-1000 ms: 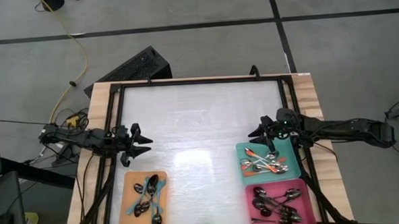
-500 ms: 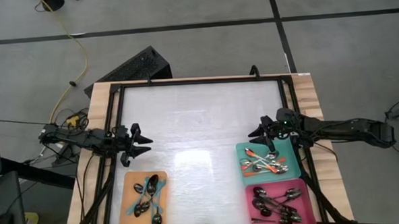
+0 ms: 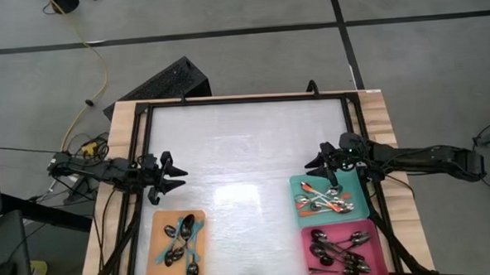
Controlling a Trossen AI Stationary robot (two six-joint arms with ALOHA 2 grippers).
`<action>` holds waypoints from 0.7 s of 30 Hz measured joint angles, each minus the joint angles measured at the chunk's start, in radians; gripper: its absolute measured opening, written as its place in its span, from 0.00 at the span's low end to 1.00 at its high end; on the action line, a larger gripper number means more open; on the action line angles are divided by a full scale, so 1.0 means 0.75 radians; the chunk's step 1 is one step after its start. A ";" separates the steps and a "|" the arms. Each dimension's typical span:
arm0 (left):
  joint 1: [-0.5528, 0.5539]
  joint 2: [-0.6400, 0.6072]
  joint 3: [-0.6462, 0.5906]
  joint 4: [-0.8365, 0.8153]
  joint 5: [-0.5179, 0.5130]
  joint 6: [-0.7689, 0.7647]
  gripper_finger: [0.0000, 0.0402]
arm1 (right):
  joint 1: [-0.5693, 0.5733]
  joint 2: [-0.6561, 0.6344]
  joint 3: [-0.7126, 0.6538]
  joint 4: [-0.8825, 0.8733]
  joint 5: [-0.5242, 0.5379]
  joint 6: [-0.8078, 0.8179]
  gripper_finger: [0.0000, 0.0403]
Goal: Sort silverware by color (type)
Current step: Return to Home Position
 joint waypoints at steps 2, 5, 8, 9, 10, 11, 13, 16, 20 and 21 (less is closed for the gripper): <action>0.000 0.000 0.000 0.000 0.000 0.000 0.38 | 0.000 0.000 0.000 0.000 0.000 0.000 0.42; 0.000 0.000 0.000 0.000 0.000 0.000 0.38 | 0.000 0.000 0.000 0.000 0.000 0.000 0.42; 0.000 0.000 0.000 0.000 0.000 0.000 0.38 | 0.000 0.000 0.000 0.000 0.000 0.001 0.42; 0.000 0.000 -0.001 0.000 0.000 0.000 0.38 | 0.000 0.000 0.000 0.000 0.000 0.000 0.42; 0.000 0.000 0.000 0.000 0.000 0.000 0.38 | 0.000 0.000 0.000 0.000 0.000 0.000 0.42; -0.002 0.001 0.000 0.000 -0.002 0.000 0.38 | 0.000 0.000 0.000 0.000 0.000 0.000 0.42; -0.036 0.013 0.000 0.003 -0.017 0.000 0.38 | 0.000 0.000 0.000 0.000 0.000 0.000 0.42; -0.061 0.020 0.000 0.001 -0.024 0.000 0.38 | 0.001 -0.001 0.000 0.000 0.000 0.000 0.42; -0.066 0.020 0.000 0.003 -0.027 0.000 0.38 | 0.001 -0.001 0.000 0.000 0.000 0.000 0.42; -0.074 0.020 0.000 0.004 -0.031 0.000 0.38 | 0.001 -0.001 0.000 0.000 0.000 0.000 0.42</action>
